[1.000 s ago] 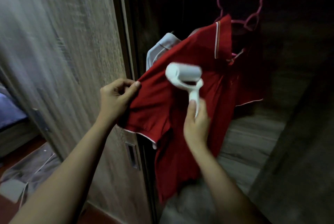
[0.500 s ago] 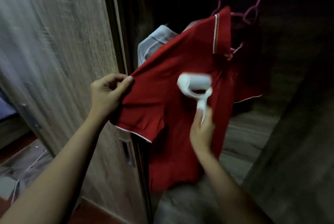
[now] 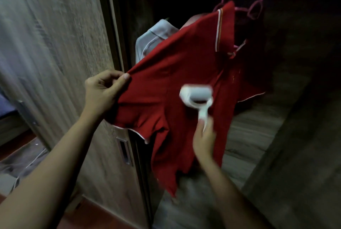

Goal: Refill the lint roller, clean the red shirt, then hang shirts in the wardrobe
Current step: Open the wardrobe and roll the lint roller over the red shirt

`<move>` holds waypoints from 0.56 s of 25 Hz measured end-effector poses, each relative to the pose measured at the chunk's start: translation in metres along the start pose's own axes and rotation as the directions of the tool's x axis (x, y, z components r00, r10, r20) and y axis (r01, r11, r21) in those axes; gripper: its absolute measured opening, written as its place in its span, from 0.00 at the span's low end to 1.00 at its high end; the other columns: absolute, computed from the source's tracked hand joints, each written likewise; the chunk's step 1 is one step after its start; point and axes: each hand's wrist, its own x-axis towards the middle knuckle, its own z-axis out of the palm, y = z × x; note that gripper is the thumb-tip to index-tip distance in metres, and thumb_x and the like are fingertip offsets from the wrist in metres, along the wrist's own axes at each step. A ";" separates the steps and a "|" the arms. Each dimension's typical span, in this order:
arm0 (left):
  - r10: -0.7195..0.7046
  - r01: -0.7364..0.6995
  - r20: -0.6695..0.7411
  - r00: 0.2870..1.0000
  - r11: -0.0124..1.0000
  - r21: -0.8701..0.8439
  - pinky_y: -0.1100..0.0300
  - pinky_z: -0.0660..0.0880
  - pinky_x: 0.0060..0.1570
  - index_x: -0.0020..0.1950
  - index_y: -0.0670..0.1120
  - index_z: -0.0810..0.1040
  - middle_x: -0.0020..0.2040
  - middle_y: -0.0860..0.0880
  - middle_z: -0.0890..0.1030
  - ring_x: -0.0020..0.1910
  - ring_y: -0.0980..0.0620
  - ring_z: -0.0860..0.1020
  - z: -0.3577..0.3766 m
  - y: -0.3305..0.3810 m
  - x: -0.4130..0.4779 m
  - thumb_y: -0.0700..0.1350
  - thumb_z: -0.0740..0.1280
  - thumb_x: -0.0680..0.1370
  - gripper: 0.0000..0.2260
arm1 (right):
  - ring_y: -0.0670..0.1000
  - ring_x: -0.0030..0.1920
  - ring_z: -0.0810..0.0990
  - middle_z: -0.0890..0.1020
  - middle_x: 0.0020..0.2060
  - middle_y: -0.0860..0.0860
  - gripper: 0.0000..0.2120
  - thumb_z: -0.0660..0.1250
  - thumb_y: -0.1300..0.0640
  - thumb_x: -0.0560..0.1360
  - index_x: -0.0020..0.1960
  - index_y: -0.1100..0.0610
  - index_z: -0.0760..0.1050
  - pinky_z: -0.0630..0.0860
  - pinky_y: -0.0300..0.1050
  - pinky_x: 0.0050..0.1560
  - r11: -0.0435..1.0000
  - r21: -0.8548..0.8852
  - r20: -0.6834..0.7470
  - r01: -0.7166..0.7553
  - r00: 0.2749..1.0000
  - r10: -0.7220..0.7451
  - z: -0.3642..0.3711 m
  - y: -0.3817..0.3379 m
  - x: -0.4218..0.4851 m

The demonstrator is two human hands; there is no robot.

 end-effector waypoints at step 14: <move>0.026 -0.024 -0.021 0.999 0.997 0.070 0.68 0.70 0.33 0.40 0.55 0.79 0.28 0.60 0.78 0.30 0.63 0.72 0.000 -0.001 -0.001 0.48 0.70 0.74 0.03 | 0.60 0.34 0.84 0.84 0.35 0.62 0.27 0.43 0.32 0.76 0.55 0.51 0.68 0.79 0.52 0.33 0.899 -0.438 0.534 0.007 0.807 0.254 0.047 0.173 -0.127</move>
